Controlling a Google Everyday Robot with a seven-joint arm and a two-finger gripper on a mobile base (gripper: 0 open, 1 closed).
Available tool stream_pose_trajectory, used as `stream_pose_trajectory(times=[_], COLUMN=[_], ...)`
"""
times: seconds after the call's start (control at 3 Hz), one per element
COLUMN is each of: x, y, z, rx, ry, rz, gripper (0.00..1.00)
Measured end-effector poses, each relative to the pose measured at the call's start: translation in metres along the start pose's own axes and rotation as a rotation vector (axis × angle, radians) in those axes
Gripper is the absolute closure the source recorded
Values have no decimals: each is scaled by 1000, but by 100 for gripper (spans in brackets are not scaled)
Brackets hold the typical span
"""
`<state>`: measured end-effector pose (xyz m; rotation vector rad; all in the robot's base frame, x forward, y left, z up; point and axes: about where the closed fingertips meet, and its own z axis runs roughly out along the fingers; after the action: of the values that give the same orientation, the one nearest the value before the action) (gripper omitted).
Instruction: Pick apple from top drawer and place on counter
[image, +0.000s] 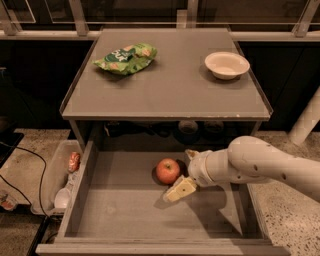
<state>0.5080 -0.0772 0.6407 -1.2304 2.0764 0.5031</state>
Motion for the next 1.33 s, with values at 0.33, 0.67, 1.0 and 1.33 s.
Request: stream_pose_trajectory(times=[0.33,0.67,1.0,1.33], x=[-7,-16,-21,-21], y=[-10,-15,-10,-10], z=[14,27,41,42], rx=[10,10,-11,-11], ry=[-14,-47,-70,-70], rz=[8,38,85,86], gripper=[0,0,0,18])
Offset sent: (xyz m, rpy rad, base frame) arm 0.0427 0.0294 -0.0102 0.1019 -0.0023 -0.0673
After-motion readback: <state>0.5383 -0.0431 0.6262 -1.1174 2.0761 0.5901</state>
